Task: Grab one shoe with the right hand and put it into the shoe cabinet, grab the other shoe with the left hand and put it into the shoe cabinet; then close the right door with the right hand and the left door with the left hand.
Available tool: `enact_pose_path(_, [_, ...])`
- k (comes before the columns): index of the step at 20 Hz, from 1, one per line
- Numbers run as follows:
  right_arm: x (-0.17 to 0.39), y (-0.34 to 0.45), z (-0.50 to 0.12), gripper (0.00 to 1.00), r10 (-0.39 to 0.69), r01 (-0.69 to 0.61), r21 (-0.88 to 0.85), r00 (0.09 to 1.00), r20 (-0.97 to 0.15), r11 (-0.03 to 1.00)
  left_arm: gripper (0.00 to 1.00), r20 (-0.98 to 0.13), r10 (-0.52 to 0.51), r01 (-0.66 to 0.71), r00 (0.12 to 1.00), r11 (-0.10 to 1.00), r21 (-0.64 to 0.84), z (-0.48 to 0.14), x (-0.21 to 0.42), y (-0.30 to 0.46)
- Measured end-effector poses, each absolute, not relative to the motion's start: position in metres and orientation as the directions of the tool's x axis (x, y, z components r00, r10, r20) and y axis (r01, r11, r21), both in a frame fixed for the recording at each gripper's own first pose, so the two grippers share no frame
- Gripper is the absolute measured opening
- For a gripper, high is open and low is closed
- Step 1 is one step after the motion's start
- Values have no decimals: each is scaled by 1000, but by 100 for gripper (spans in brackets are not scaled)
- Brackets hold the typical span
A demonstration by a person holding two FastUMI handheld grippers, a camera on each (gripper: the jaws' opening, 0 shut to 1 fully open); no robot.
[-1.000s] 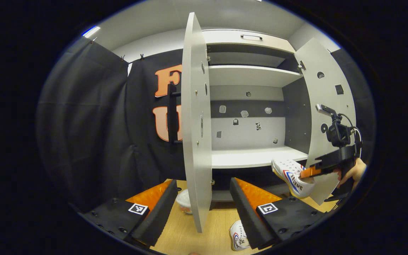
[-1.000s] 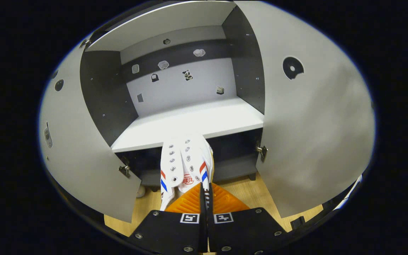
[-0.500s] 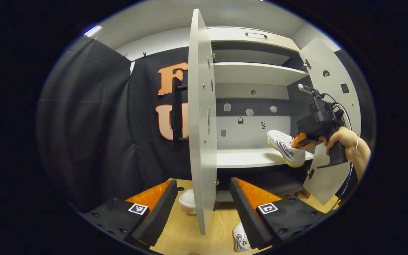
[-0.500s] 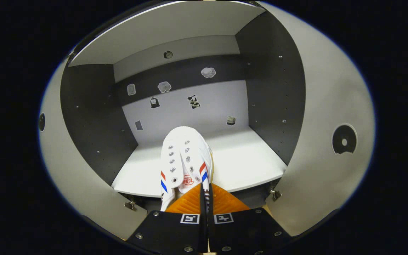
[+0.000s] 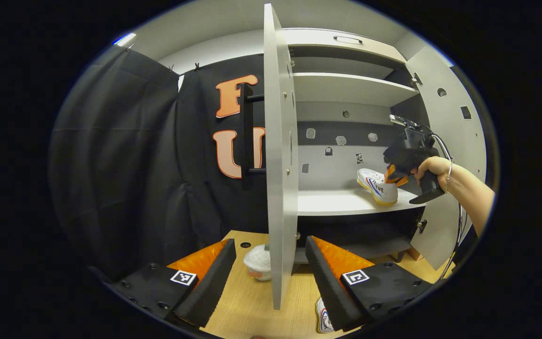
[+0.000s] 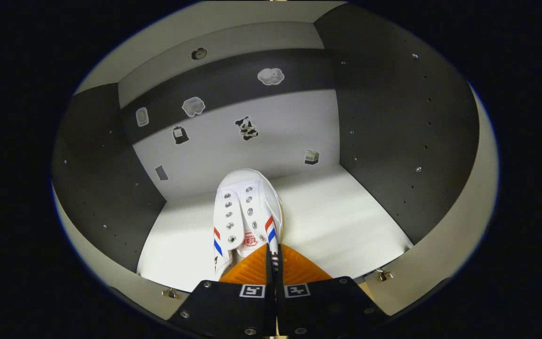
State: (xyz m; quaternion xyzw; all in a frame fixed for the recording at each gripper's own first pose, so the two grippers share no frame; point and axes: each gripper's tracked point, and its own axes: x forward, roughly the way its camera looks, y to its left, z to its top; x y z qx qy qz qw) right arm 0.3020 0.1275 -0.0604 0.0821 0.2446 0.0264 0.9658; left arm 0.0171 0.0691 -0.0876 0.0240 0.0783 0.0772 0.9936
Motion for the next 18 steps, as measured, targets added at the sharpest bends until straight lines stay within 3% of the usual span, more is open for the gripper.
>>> enact_pose_path(7, [314, 128, -73, 2, 93, -11, 166, 864, -494, 986, 97, -180, 167, -161, 969, 986, 50, -99, 21, 73])
enact_pose_path(11, [315, 132, -72, 13, 96, -23, 154, 869, -486, 988, 97, -183, 164, -156, 969, 986, 53, -102, 24, 70])
enact_pose_path(18, [283, 122, -30, 28, 102, -69, 104, 930, -352, 992, 97, -196, 136, -130, 971, 991, 43, -109, 26, 58])
